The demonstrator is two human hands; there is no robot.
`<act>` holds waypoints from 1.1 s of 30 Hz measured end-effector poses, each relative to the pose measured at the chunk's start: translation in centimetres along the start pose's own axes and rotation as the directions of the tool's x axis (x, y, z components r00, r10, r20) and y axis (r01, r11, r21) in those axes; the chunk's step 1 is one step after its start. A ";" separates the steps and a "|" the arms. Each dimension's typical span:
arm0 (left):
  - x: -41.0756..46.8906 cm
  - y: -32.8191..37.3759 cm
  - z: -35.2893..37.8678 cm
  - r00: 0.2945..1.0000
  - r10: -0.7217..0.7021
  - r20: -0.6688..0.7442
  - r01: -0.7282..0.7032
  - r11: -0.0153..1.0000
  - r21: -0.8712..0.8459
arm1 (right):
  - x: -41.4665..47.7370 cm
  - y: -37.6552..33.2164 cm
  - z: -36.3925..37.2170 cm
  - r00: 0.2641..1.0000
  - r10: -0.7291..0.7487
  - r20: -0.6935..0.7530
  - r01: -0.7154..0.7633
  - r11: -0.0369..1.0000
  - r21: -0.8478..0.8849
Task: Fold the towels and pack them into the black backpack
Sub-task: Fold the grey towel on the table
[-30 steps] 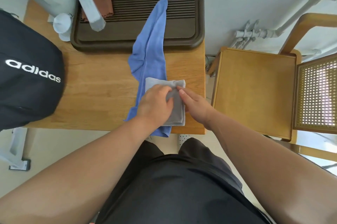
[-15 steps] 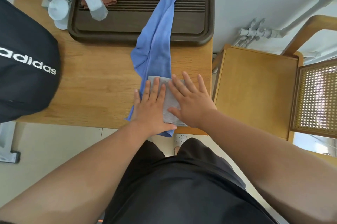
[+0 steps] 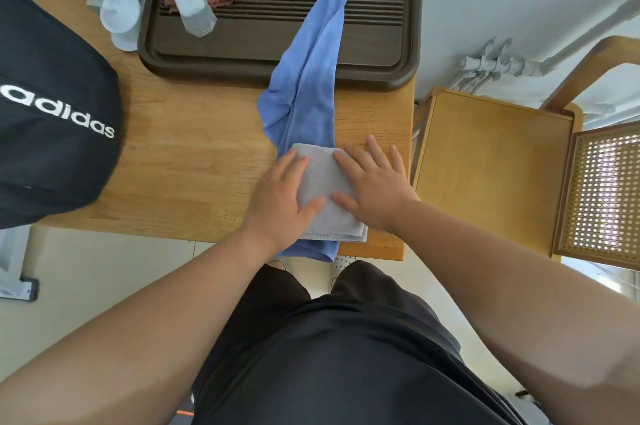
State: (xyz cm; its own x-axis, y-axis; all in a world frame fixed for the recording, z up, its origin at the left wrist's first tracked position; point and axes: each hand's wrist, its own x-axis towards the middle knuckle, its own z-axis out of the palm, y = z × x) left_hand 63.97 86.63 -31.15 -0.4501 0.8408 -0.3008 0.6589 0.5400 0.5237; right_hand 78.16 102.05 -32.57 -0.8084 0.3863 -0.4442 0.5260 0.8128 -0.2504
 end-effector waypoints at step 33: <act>-0.9 -4.6 -9.9 0.843 -0.413 0.345 0.388 0.022 -0.921 | 0.7 -10.0 -8.5 0.932 0.227 0.282 -0.298 0.042 0.954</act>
State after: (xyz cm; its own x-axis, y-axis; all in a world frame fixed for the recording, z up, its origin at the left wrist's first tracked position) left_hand 55.41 83.01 -25.37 -0.4434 0.4988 -0.7447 -0.7154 0.3037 0.6293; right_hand 70.08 97.96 -23.04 -0.5600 0.4218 -0.7131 0.5153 -0.4967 -0.6984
